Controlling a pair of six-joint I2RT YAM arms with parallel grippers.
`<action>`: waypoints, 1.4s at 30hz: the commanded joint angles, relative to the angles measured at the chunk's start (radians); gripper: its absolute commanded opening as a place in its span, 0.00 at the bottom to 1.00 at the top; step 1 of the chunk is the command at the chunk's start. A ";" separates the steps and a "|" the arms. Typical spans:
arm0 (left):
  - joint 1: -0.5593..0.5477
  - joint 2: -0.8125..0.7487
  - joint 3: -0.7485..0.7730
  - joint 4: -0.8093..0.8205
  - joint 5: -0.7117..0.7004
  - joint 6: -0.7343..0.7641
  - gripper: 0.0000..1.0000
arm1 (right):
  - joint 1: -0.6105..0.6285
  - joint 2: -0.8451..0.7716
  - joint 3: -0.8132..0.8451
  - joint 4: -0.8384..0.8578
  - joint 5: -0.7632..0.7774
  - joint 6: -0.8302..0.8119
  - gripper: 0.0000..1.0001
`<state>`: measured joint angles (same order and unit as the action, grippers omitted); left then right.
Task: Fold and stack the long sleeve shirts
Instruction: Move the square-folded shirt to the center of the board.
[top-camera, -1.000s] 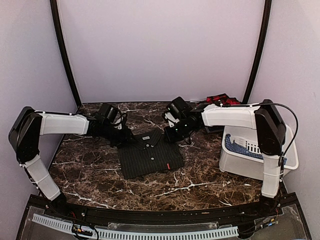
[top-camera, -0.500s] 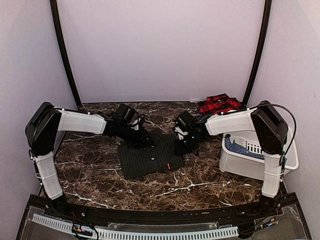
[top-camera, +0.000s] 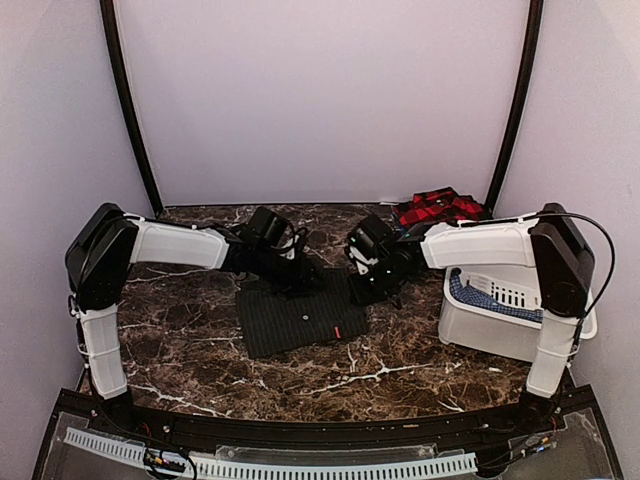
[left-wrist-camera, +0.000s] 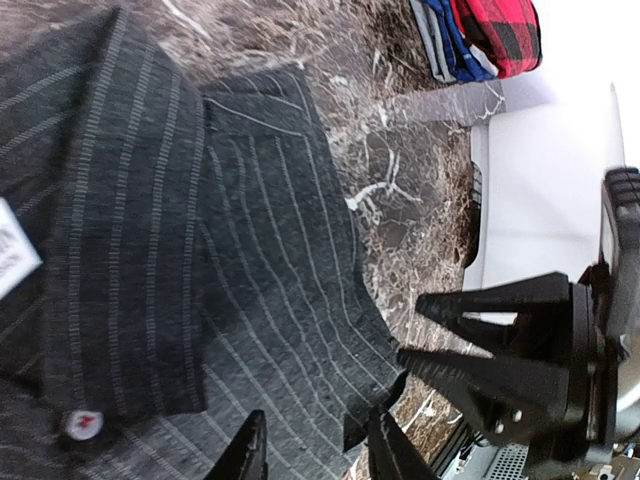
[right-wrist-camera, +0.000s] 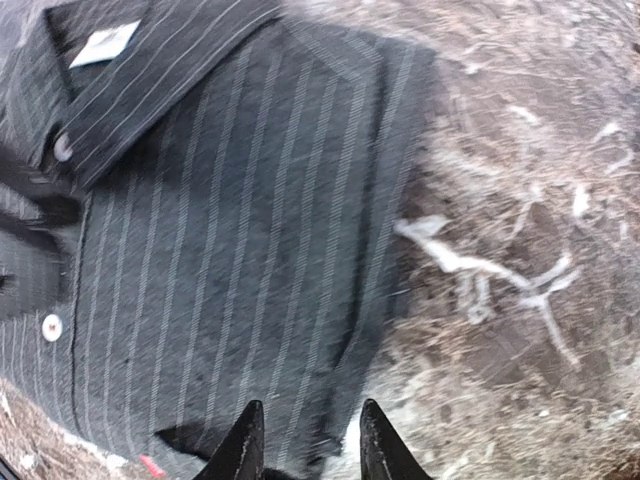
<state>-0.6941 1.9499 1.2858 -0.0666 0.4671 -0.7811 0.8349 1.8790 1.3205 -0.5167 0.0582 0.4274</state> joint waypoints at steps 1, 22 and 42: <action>-0.023 0.034 0.040 0.047 0.024 -0.039 0.32 | 0.033 -0.022 -0.045 0.003 -0.017 -0.001 0.30; -0.007 0.030 -0.088 0.018 -0.041 0.025 0.33 | 0.068 -0.074 -0.100 0.009 -0.027 0.019 0.40; 0.240 -0.330 -0.517 -0.150 -0.119 0.290 0.32 | -0.132 0.040 0.208 -0.052 0.100 -0.136 0.56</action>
<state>-0.4789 1.6749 0.8238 -0.0780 0.4103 -0.5682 0.7372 1.8687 1.4841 -0.5377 0.1108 0.3405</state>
